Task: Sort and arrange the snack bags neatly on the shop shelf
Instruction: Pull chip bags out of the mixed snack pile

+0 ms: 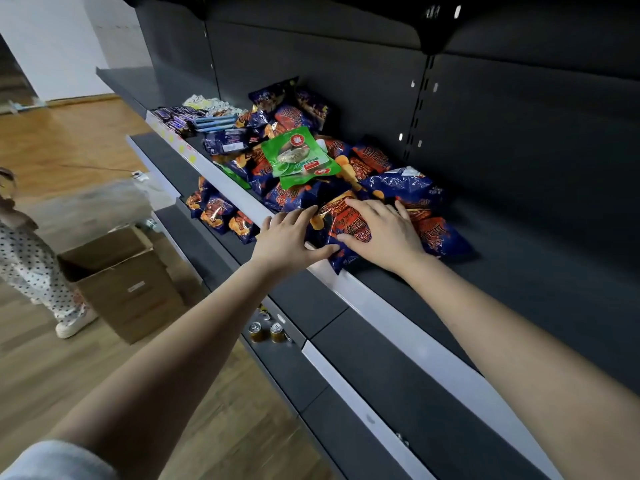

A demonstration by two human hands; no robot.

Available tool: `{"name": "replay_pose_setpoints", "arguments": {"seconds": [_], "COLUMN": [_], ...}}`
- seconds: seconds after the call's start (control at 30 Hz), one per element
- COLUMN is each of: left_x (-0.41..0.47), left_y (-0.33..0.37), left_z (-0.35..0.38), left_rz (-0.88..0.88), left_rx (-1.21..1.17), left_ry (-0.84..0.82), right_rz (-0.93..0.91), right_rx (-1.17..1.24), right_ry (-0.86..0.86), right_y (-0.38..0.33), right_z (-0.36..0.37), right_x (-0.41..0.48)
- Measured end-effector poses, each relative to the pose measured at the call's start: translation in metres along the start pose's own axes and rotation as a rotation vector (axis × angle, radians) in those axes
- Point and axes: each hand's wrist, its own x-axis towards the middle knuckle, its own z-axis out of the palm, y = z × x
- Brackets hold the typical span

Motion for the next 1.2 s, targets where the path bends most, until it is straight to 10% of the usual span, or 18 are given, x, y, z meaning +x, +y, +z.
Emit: {"name": "replay_pose_setpoints", "arguments": {"seconds": [0.63, 1.2], "left_x": [-0.004, 0.017], "left_y": [0.018, 0.072], "left_z": [-0.002, -0.016], "left_rz": [-0.025, -0.562], "left_rx": [-0.1, -1.134], "left_ry": [0.013, 0.274], "right_rz": [-0.039, 0.062], "right_rx": [0.158, 0.146], "right_ry": [0.092, 0.258], "right_y": [-0.005, 0.006], "right_z": [-0.022, -0.044], "right_x": [-0.021, -0.054]}}
